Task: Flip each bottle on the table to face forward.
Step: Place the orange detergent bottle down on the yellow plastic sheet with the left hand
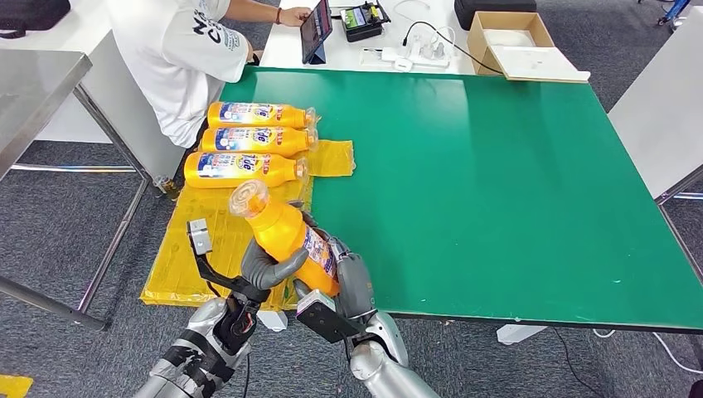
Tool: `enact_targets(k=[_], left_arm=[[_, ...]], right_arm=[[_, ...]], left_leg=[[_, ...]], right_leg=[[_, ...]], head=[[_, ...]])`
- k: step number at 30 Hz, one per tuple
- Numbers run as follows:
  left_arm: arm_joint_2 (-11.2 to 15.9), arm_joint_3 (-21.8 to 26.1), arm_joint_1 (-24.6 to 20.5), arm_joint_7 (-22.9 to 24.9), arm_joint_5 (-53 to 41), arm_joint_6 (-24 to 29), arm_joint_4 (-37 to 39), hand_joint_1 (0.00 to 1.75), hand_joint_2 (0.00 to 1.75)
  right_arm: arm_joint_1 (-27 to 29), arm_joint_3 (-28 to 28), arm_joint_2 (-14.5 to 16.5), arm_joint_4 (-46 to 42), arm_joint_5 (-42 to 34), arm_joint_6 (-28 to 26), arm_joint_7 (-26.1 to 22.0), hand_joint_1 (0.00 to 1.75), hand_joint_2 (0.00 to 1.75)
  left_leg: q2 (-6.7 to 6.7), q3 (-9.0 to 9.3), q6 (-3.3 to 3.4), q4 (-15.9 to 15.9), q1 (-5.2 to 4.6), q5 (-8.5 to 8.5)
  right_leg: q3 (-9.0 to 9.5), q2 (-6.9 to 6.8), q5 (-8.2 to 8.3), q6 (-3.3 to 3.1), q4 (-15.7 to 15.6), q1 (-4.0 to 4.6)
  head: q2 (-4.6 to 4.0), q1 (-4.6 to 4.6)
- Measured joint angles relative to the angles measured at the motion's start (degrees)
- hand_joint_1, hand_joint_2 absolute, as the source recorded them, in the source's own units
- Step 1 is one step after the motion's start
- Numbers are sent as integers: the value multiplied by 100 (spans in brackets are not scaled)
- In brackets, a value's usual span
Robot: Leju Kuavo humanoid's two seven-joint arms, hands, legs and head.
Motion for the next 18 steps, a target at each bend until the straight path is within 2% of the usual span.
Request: enact_targets(k=[6, 7, 8, 10, 11, 12, 18], left_arm=[[7, -1, -28, 10, 57, -10, 74, 175, 175], [8, 0, -33, 11, 68, -10, 87, 175, 175], [9, -1, -36, 11, 78, -10, 97, 175, 175], [10, -1, -41, 13, 97, -9, 114, 175, 175], [11, -1, -46, 13, 104, -5, 120, 175, 175], [13, 0, -51, 14, 108, 0, 125, 175, 175], [16, 0, -49, 15, 18, 199, 121, 175, 175]], right_arm=[[-24, 39, 21, 73, 19, -95, 81, 175, 175], [-30, 47, 25, 87, 21, -104, 93, 155, 175], [-36, 52, 28, 102, 22, -113, 102, 112, 175], [-48, 58, 35, 133, 22, -130, 115, 24, 87], [-52, 60, 37, 149, 17, -143, 120, 0, 44], [-54, 61, 39, 164, 4, -159, 125, 0, 0], [-55, 43, 41, 190, -365, 22, 91, 0, 0]], left_leg=[[0, 0, 0, 0, 0, 0], [0, 0, 0, 0, 0, 0], [0, 0, 0, 0, 0, 0], [0, 0, 0, 0, 0, 0], [0, 0, 0, 0, 0, 0], [0, 0, 0, 0, 0, 0], [0, -1, 0, 0, 0, 0]], right_leg=[[0, 0, 0, 0, 0, 0], [0, 0, 0, 0, 0, 0], [0, 0, 0, 0, 0, 0], [0, 0, 0, 0, 0, 0], [0, 0, 0, 0, 0, 0], [0, 0, 0, 0, 0, 0], [0, 0, 0, 0, 0, 0]], head=[[0, 0], [0, 0], [0, 0], [0, 1], [0, 0], [0, 0], [0, 0]])
